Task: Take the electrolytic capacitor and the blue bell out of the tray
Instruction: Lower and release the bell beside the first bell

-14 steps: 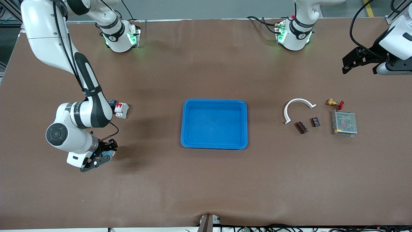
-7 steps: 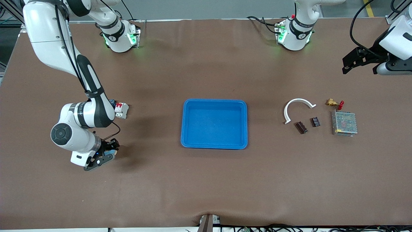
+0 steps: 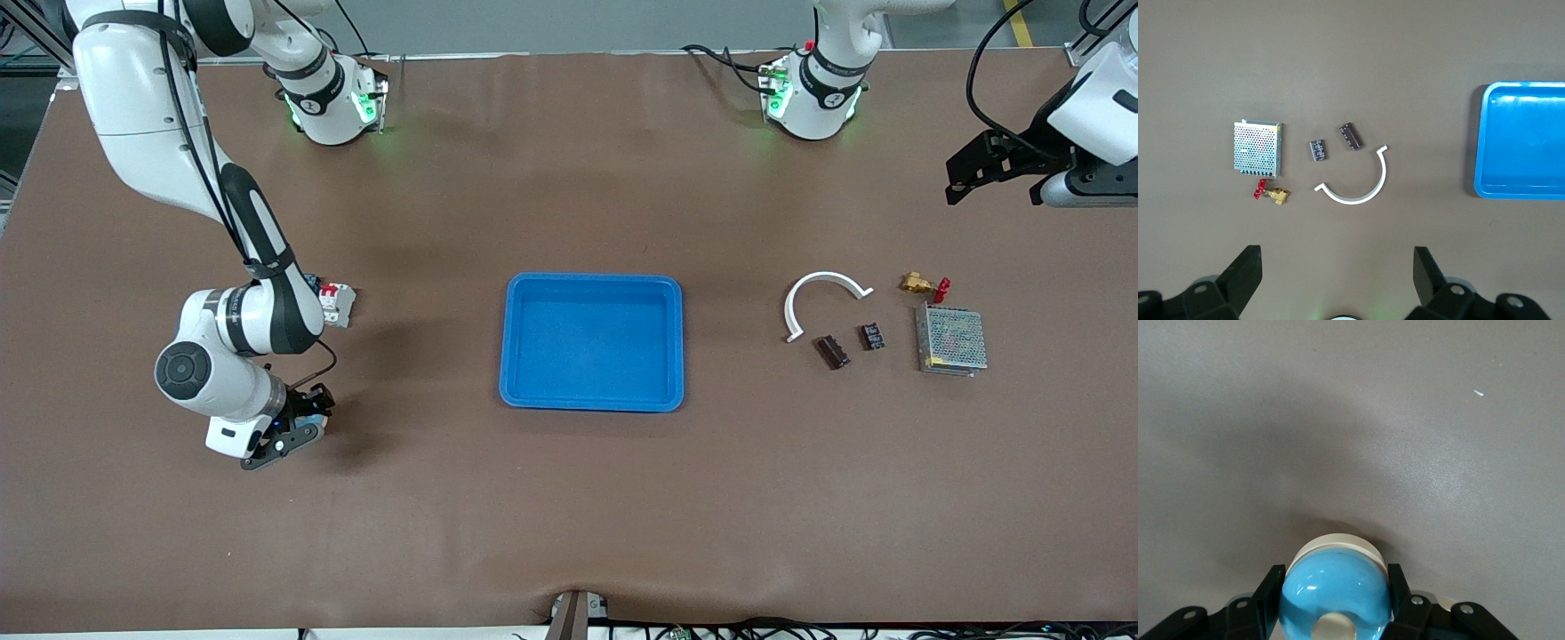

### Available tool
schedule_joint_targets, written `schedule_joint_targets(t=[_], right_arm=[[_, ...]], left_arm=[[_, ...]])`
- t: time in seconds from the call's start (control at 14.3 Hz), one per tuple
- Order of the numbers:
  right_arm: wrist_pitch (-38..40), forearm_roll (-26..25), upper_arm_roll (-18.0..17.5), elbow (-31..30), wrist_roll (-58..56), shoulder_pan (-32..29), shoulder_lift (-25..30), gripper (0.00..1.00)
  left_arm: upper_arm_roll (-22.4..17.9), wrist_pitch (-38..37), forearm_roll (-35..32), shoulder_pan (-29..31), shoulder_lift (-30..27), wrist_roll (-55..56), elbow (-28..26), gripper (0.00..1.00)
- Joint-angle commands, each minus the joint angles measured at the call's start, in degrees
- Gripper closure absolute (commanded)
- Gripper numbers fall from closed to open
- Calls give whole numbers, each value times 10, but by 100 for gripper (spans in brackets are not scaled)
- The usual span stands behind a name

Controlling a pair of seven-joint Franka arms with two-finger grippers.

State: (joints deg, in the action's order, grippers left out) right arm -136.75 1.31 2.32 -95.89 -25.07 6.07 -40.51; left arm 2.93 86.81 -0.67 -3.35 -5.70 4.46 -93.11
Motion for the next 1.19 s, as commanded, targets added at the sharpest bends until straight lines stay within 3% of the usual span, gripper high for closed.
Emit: schedule_joint_targets(t=[0.0, 0.84, 0.91, 0.98, 1.05, 1.12], right_arm=[[-8, 6, -9, -8, -16, -13, 4, 44], [-18, 11, -12, -11, -24, -17, -1, 42], [-18, 15, -12, -11, -24, -17, -1, 38], [-18, 20, -12, -11, -24, -17, -1, 24], [-18, 24, -12, -11, -24, -17, -1, 2], [-18, 24, -12, -11, -24, -17, -1, 0]], left_arm=[[2, 4, 8, 3, 2, 5, 4, 0], [2, 4, 8, 4, 2, 5, 4, 0], [2, 4, 8, 4, 3, 5, 5, 0], [2, 4, 8, 3, 3, 5, 9, 0], [2, 4, 8, 4, 3, 5, 10, 0], [2, 4, 8, 4, 4, 5, 10, 0]])
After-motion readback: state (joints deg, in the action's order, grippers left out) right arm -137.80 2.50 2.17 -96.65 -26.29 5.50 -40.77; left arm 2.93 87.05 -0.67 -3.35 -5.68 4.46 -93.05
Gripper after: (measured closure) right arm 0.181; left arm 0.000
